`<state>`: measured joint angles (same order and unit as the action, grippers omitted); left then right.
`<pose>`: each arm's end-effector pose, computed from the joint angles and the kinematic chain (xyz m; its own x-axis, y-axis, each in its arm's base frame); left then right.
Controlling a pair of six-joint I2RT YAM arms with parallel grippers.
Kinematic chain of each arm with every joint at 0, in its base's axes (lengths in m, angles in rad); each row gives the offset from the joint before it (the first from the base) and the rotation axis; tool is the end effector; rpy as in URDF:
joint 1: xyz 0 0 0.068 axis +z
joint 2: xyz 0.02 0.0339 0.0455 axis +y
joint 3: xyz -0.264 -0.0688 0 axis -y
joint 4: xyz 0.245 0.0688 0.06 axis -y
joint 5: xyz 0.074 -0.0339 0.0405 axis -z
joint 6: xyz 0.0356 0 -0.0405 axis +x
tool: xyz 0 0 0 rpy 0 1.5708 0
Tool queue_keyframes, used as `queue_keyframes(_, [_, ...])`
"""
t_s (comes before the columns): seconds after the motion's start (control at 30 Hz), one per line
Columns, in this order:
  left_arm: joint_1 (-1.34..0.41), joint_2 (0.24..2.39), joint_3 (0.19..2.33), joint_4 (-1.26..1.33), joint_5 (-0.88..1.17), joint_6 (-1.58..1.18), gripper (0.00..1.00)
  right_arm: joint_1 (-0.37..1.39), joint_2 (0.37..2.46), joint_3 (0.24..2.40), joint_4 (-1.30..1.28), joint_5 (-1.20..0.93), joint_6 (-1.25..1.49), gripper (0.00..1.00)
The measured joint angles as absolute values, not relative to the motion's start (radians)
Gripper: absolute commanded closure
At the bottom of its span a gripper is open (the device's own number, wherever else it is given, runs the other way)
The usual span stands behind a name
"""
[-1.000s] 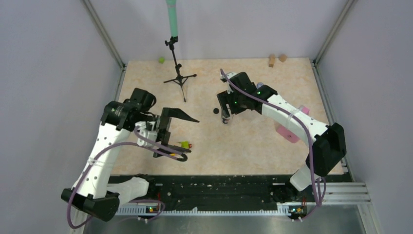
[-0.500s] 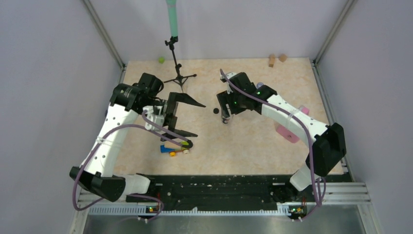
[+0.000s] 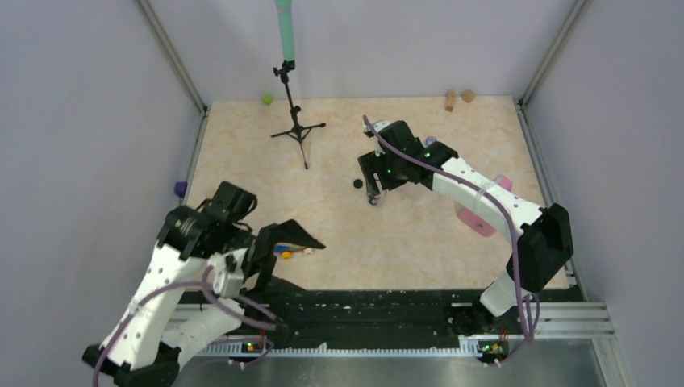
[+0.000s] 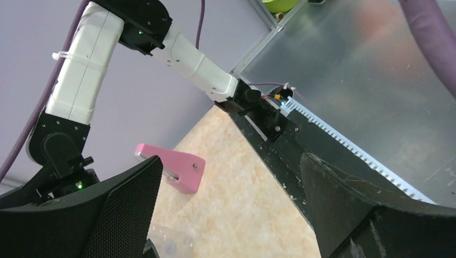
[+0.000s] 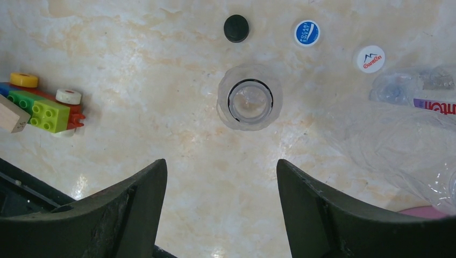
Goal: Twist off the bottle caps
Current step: Reset both arms
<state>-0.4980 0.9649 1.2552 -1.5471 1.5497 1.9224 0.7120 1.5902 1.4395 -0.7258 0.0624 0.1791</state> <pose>0.0799 -0.0840 0.3870 0.5519 -0.2775 -0.7863 0.6876 -0.3821 0.6175 0.2637 0.2247 0.3158 -0.6833 -0.3548 -0.6381 -0.5083 0.8586 0.0668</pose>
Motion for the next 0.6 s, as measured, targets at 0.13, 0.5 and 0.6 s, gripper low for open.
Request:
queue_keyframes(0.13, [-0.45,0.739,1.15,-1.408,1.501,1.728,0.02,0.712,1.59,1.439,-0.727,0.062,0.179,0.27])
queue_keyframes(0.5, [-0.445,0.507,0.732,-0.435,1.117,0.815,0.02,0.719,1.59,1.439,-0.728,0.062,0.179,0.27])
queue_keyframes(0.6, [-0.445,0.501,0.663,-0.212,0.991,0.657,0.01,0.72,1.59,1.439,-0.728,0.062,0.179,0.27])
